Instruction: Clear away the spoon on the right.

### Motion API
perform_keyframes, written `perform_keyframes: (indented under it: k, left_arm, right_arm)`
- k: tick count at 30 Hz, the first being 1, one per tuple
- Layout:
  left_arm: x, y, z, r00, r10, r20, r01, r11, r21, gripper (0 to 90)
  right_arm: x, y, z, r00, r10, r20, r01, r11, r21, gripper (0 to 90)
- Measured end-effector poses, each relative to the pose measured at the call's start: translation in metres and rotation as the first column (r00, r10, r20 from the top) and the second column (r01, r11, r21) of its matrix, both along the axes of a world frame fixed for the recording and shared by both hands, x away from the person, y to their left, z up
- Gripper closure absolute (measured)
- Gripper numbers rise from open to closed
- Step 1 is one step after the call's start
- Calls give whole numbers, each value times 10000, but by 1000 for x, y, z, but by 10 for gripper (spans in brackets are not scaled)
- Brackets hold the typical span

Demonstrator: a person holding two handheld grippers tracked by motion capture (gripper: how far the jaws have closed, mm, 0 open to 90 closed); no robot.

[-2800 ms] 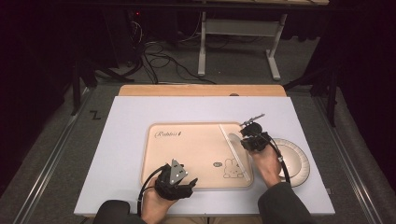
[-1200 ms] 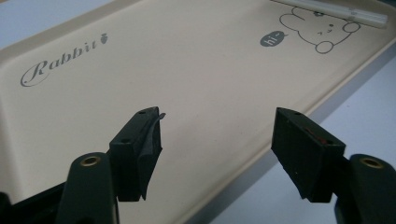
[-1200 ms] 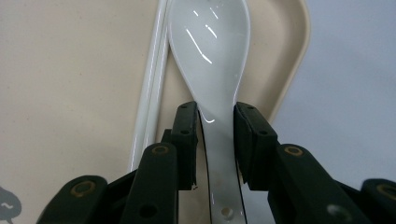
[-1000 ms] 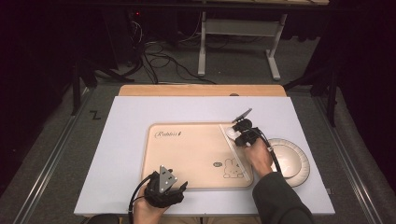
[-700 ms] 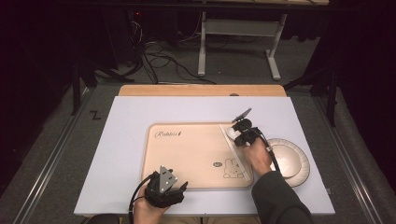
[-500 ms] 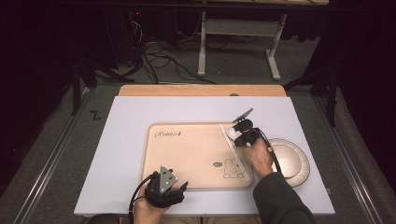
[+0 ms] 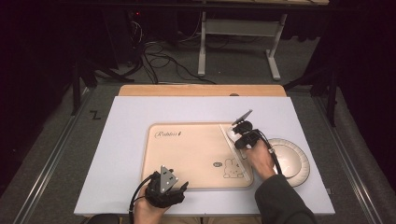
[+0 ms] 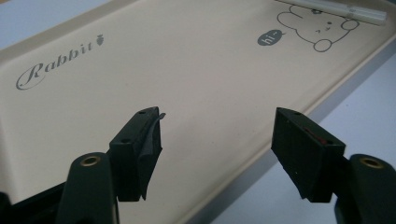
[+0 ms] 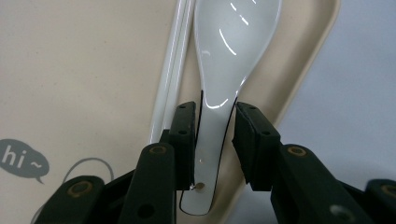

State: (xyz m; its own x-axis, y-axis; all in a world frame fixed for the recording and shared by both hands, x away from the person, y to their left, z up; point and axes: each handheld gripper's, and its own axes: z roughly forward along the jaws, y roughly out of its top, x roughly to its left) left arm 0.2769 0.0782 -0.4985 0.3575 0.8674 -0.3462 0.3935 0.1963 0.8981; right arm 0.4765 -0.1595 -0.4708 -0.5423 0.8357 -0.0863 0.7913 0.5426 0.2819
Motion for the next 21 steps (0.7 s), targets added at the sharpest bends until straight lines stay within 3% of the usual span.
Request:
perform_keyframes:
  k: [8,21]
  left_arm:
    - [1,0,-1,10000,-16,-38,16,10000,65,335]
    - [2,-2,-1,9999,-94,-86,94,10000,0,335]
  right_arm:
    - [-5,-4,9,9992,-16,412,1,9993,377,657]
    - [-35,-13,36,9900,736,1206,-894,9872,1321,635]
